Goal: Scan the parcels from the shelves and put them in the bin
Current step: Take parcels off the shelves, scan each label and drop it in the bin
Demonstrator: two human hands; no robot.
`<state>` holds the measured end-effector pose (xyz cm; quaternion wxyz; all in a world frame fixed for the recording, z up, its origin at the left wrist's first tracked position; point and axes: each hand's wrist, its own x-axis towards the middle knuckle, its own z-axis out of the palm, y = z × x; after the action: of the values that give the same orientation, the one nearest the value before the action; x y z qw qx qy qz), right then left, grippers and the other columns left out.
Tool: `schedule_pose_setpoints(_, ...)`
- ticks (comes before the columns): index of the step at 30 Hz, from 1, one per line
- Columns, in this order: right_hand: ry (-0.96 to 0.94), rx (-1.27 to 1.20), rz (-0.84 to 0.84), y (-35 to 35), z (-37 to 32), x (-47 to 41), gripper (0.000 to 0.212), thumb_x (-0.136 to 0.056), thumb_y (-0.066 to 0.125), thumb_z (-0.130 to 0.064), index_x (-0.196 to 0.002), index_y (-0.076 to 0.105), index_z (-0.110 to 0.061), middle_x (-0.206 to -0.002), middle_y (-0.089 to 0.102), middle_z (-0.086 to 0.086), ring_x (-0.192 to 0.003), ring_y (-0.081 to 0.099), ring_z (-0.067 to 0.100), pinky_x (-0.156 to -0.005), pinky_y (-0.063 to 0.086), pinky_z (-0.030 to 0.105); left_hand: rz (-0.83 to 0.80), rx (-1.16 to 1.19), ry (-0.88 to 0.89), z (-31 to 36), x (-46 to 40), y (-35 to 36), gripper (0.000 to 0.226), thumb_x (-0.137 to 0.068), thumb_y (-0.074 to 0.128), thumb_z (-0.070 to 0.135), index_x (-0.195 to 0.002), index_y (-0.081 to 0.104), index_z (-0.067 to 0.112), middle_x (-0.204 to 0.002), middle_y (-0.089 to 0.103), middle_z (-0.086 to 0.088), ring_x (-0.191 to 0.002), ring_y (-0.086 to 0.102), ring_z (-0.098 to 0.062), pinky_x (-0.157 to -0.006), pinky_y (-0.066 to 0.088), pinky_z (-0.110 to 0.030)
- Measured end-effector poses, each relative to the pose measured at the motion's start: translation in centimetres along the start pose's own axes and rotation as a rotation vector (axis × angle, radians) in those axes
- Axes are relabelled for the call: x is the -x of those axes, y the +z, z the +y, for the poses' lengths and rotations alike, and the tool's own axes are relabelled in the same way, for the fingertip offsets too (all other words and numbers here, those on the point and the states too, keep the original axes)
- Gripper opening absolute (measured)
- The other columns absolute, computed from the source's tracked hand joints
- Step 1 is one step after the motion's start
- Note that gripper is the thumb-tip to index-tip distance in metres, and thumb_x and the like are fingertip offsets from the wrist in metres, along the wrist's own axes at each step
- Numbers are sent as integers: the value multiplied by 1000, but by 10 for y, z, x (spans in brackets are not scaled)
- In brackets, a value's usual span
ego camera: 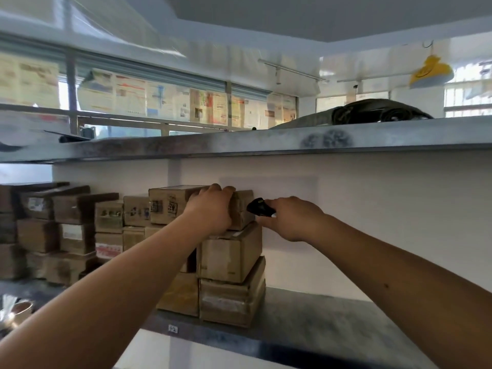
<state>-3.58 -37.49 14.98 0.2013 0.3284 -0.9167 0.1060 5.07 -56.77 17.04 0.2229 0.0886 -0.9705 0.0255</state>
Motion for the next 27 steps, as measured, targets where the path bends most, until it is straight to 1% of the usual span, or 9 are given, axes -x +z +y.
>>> schedule_pose_setpoints(4, 46, -11, -20, 2, 10, -8, 68, -98, 47, -72, -154, 45, -33, -137, 63, 0, -110, 63, 22, -90, 56, 37, 96, 211, 8, 1, -6, 7, 69, -83, 64, 17, -149, 49, 30, -136, 50, -3, -128, 50, -29, -103, 52, -49)
schedule_pose_setpoints(7, 81, -38, -32, 1, 17, -8, 74, -97, 46, -73, -157, 41, -30, -143, 60, 2, -116, 61, 22, -93, 54, 34, 213, 327, 16, 1, -8, 10, 68, -79, 68, 13, -143, 56, 31, -140, 47, 1, -129, 46, -23, -101, 49, -37)
schedule_pose_setpoints(11, 108, -58, -10, 1, 27, -5, 74, -96, 47, -73, -158, 39, -32, -147, 58, 2, -120, 60, 23, -94, 53, 33, 321, 524, -81, -2, -16, 14, 58, -84, 80, 35, -138, 61, 31, -143, 46, 0, -121, 57, -22, -101, 47, -29)
schedule_pose_setpoints(13, 108, -52, -2, 0, 30, -2, 71, -98, 47, -70, -158, 37, -34, -147, 57, 2, -120, 60, 23, -93, 52, 32, 286, 605, -136, -1, -20, 16, 65, -80, 82, 55, -137, 61, 32, -141, 52, 0, -115, 62, -22, -101, 52, -34)
schedule_pose_setpoints(15, 107, -55, 4, 1, 33, -1, 68, -99, 47, -68, -158, 37, -35, -145, 58, 2, -117, 61, 22, -92, 54, 33, 255, 802, -178, 3, -22, 14, 65, -79, 80, 65, -132, 64, 31, -134, 56, 4, -117, 60, -20, -102, 53, -38)
schedule_pose_setpoints(17, 115, -58, 3, 2, 35, -1, 69, -99, 47, -69, -158, 36, -37, -145, 58, 2, -118, 61, 23, -94, 54, 36, 247, 1040, -217, 4, -26, 14, 53, -80, 83, 60, -122, 71, 30, -130, 61, 4, -118, 60, -19, -104, 52, -41)
schedule_pose_setpoints(20, 129, -66, -4, 4, 39, 0, 71, -98, 47, -70, -159, 35, -36, -146, 57, 1, -119, 60, 22, -94, 53, 34, 240, 1250, -317, 0, -34, 15, 34, -78, 92, 36, -107, 76, 27, -121, 71, -5, -105, 70, -25, -96, 60, -45)
schedule_pose_setpoints(23, 145, -121, -27, 6, 43, -2, 70, -98, 49, -69, -158, 39, -34, -146, 57, 0, -118, 60, 20, -89, 51, 30, 60, 1342, -363, 3, -39, 15, 53, -76, 94, 28, -122, 70, 21, -113, 73, -10, -97, 74, -28, -88, 63, -41)
schedule_pose_setpoints(27, 161, -238, -50, 13, 45, 1, 68, -99, 52, -66, -157, 43, -32, -148, 57, 1, -118, 60, 21, -92, 51, 30, -206, 1370, -337, 8, -37, 12, 88, -81, 90, 27, -155, 42, 35, -127, 67, -13, -104, 73, -33, -89, 61, -44)
